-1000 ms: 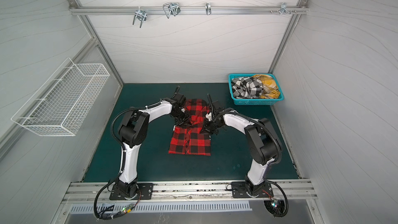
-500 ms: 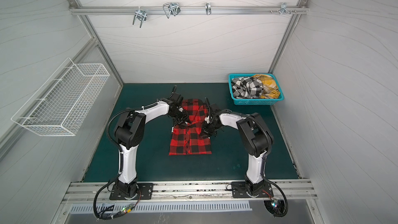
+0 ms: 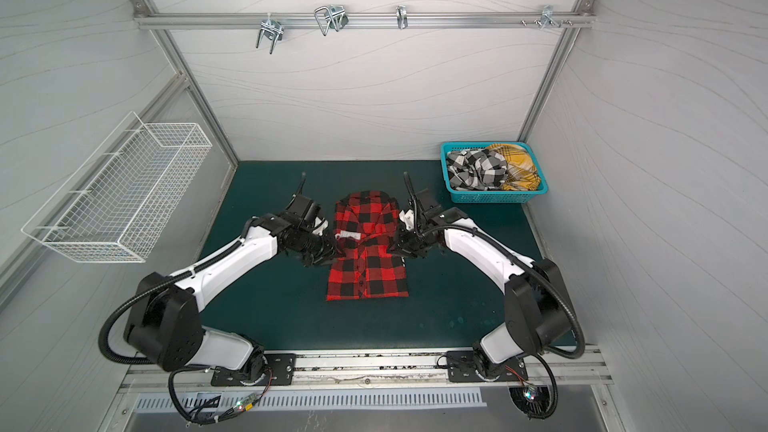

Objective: Fold and stack the long sleeve shirts

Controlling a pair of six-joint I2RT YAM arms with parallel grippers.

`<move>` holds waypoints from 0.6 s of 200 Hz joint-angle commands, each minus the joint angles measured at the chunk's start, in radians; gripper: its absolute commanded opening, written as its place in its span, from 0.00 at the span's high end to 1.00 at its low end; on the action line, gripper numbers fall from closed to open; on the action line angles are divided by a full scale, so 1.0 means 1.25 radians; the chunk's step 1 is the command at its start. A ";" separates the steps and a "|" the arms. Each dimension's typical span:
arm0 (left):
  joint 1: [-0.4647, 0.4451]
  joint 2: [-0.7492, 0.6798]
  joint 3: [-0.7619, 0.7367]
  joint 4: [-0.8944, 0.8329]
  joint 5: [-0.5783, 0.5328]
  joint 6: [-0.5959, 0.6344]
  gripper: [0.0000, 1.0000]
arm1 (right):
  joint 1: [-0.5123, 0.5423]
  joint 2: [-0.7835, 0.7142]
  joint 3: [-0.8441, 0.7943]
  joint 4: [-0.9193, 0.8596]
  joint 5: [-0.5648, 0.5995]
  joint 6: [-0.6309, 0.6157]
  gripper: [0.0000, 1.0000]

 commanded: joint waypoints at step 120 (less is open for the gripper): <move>0.078 -0.217 -0.290 0.038 0.007 -0.065 0.33 | -0.085 -0.081 -0.226 -0.009 -0.026 -0.073 0.52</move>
